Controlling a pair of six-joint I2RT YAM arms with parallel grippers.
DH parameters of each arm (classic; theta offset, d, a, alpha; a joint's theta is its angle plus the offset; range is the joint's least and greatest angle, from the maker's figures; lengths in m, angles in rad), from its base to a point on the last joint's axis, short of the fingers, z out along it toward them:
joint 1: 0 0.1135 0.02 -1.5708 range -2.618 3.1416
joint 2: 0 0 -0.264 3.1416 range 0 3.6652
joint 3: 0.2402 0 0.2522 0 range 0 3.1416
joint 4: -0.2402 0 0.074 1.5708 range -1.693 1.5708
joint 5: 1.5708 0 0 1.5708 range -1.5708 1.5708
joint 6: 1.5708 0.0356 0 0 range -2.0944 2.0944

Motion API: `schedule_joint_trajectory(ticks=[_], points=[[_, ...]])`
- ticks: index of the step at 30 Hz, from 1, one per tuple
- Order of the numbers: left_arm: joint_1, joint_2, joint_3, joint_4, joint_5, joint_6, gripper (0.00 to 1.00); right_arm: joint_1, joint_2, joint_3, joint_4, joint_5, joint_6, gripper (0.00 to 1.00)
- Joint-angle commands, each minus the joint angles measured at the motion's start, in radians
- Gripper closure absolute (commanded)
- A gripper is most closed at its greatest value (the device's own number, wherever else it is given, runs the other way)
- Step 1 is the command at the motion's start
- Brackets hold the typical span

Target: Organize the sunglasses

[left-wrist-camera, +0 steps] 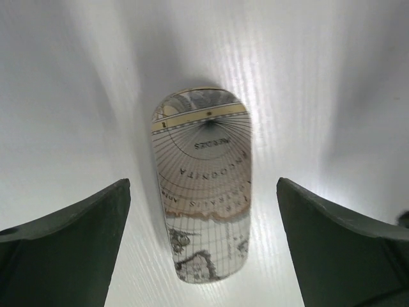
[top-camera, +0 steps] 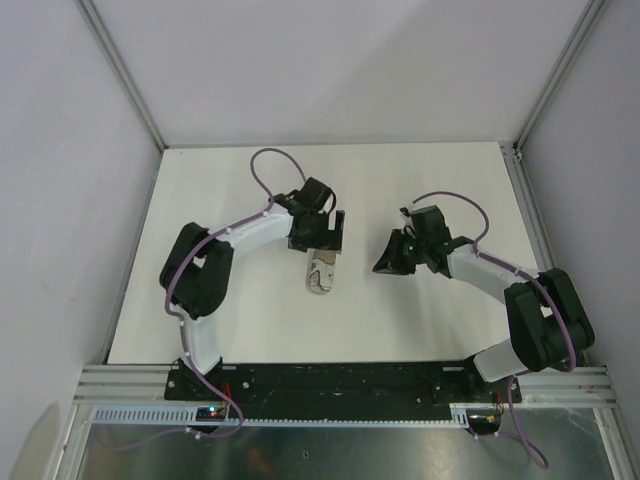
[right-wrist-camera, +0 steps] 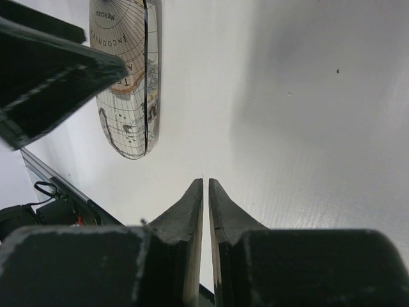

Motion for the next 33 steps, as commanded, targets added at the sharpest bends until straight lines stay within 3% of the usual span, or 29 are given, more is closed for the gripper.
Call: schedule_joint_trajectory(ticks=[1, 5, 10, 13, 17, 19, 23, 25, 33], points=[[-0.018, -0.141, 0.050, -0.007, -0.036, 0.043, 0.00, -0.005, -0.043, -0.005, -0.015, 0.001, -0.052, 0.87], [-0.019, -0.257, -0.013, -0.004, -0.063, 0.046, 0.04, -0.002, -0.050, -0.005, -0.021, -0.001, -0.077, 0.87], [-0.026, -0.433, -0.146, 0.021, -0.126, 0.019, 0.21, -0.002, -0.113, -0.007, -0.015, 0.031, -0.087, 0.89], [-0.033, -0.622, -0.313, 0.109, -0.235, -0.005, 0.22, -0.001, -0.250, -0.034, 0.022, 0.101, -0.101, 0.88], [-0.033, -0.922, -0.530, 0.263, -0.270, -0.014, 0.17, -0.009, -0.464, -0.049, 0.030, 0.224, -0.156, 0.83], [-0.034, -1.047, -0.598, 0.299, -0.282, -0.010, 0.10, -0.016, -0.557, -0.049, 0.013, 0.283, -0.181, 0.71], [-0.033, -1.253, -0.683, 0.319, -0.329, 0.015, 0.01, -0.022, -0.718, -0.050, -0.045, 0.427, -0.209, 0.23], [-0.033, -1.339, -0.710, 0.319, -0.355, 0.017, 0.01, -0.022, -0.785, -0.052, -0.077, 0.511, -0.211, 0.11], [-0.034, -1.555, -0.796, 0.327, -0.409, -0.018, 0.00, -0.022, -0.988, -0.062, -0.218, 0.796, -0.175, 0.04]])
